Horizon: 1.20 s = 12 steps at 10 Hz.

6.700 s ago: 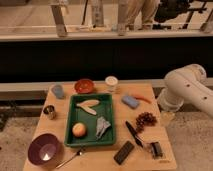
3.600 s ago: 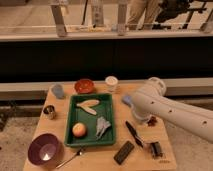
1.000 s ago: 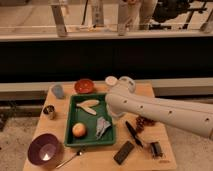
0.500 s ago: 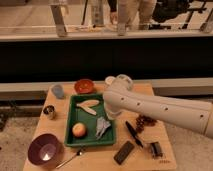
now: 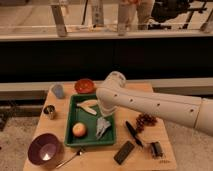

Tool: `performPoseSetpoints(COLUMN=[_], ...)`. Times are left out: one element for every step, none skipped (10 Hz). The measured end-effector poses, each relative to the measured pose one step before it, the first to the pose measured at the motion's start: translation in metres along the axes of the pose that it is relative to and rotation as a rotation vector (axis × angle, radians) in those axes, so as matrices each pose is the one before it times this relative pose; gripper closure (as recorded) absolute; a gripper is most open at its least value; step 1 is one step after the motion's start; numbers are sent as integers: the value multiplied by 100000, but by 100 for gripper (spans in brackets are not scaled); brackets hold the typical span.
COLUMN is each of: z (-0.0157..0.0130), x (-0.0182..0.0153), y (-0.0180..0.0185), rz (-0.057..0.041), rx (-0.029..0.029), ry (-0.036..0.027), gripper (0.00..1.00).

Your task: Place towel in metal cup

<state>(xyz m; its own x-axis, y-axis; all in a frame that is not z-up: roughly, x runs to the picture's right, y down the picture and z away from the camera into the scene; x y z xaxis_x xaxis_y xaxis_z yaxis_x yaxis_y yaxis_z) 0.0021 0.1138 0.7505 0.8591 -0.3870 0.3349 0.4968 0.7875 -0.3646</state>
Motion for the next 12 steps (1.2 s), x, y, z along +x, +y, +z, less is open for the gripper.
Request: performPoseSetpoints(z=[520,509,528,732,636,529,1067,831,743,511,297,74], x=[52,-542,-777,-1137,-781,-121,-113,-55,-80,-23,210,131], y=[287,28,-259,-392,-70,186,457,269,273,132,118,86], rz=[275,287,137,-183,-290,161,885,304,-200,-321,-237,-443], rx=[-2378,-2403,-2003,-2766,-2253,-1391,-1740,-241,-24,334,563,511], ry=[53,-416,-260,68,-218,130,54,450,393,255,180,-150], gripper=[80,71,62,50,40,32,22,20,20,20,20,20])
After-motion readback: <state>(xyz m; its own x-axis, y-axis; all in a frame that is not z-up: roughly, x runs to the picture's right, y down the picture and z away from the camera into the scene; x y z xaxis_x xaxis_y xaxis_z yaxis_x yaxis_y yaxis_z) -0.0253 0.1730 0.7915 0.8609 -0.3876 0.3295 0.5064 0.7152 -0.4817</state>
